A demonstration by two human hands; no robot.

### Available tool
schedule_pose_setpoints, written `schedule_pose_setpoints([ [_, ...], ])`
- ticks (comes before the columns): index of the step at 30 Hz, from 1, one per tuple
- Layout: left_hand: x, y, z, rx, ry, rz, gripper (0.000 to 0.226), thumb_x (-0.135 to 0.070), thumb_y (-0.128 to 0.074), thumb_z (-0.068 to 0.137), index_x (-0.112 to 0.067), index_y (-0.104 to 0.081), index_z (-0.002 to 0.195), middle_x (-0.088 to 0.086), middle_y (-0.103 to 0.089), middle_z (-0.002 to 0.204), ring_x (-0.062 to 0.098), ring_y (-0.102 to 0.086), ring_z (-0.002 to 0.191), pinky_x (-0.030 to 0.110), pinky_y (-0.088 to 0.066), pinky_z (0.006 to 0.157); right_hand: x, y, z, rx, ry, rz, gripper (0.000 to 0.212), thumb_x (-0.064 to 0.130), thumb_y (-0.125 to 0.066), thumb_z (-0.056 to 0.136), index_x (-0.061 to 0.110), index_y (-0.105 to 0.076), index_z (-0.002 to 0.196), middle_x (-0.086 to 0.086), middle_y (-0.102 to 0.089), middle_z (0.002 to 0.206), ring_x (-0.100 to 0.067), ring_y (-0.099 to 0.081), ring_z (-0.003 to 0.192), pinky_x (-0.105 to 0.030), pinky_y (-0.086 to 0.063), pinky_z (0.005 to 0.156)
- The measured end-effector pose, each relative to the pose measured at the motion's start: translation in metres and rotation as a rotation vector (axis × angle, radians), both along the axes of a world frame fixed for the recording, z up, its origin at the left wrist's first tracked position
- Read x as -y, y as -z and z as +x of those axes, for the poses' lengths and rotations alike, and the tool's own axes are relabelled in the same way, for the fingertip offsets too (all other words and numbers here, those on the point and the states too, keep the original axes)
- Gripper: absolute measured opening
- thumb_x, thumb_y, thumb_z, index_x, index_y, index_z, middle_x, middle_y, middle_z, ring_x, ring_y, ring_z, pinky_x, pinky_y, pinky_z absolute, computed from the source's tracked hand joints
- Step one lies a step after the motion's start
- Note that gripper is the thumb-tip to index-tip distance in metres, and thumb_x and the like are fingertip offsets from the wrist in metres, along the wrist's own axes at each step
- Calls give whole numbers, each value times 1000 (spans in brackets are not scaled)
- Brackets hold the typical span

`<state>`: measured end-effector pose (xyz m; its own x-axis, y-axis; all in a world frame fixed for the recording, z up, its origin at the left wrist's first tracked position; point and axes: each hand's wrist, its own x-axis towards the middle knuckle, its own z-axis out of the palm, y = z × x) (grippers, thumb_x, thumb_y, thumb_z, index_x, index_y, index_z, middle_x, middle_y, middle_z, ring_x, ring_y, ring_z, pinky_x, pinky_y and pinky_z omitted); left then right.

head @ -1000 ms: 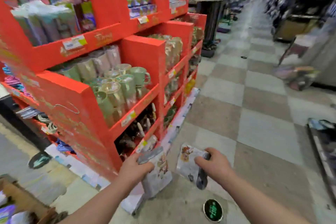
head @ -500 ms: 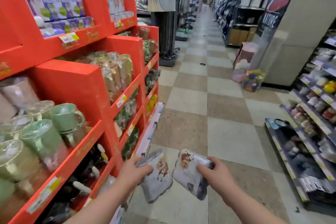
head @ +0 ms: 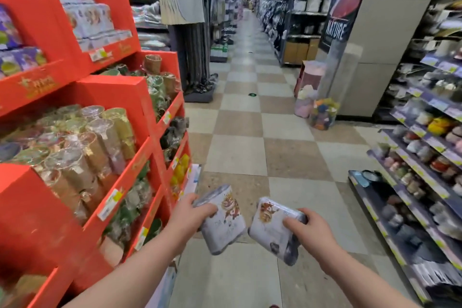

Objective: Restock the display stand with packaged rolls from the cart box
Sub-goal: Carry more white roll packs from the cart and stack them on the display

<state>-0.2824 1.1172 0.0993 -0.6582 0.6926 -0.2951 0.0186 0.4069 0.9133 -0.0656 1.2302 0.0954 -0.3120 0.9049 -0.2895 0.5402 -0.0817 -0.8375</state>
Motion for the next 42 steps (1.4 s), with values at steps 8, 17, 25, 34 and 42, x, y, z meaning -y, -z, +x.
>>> schedule_pose_setpoints([
  [8, -108, -6, -68, -49, -146, 50, 10, -6, -68, 78, -8, -60, 84, 1, -57, 72, 12, -51, 60, 20, -36, 46, -147, -18, -92, -104, -154, 62, 7, 13, -62, 82, 16, -58, 87, -4, -63, 85, -13, -57, 70, -23, -41, 55],
  [17, -199, -27, -134, -48, -336, 86, 22, -15, -74, 70, -5, -62, 86, 6, -63, 77, 17, -59, 66, 25, -41, 53, -282, -52, -206, -150, -380, 78, 13, 19, -63, 79, 23, -61, 91, -1, -68, 91, -19, -64, 84, -35, -51, 77],
  [25, -243, -37, -206, -91, -470, 91, 37, -30, -64, 51, -7, -65, 80, 4, -62, 75, 17, -55, 65, 28, -39, 58, -337, -73, -301, -237, -489, 93, 15, 12, -62, 83, 22, -53, 77, 2, -57, 76, -10, -52, 66, -24, -40, 58],
  [34, -322, -54, -350, -118, -492, 187, 60, -37, -65, 40, 1, -63, 85, 6, -58, 75, 18, -52, 66, 29, -38, 61, -413, -98, -449, -286, -540, 132, 10, 8, -59, 85, 18, -58, 89, -2, -62, 84, -10, -57, 70, -23, -42, 56],
  [42, -352, -89, -472, -174, -505, 249, 33, -30, -65, 54, -10, -58, 79, 0, -53, 69, 7, -46, 53, 13, -33, 43, -453, -116, -589, -389, -550, 171, 19, 9, -61, 85, 14, -60, 103, -6, -65, 92, -17, -61, 77, -30, -50, 66],
])
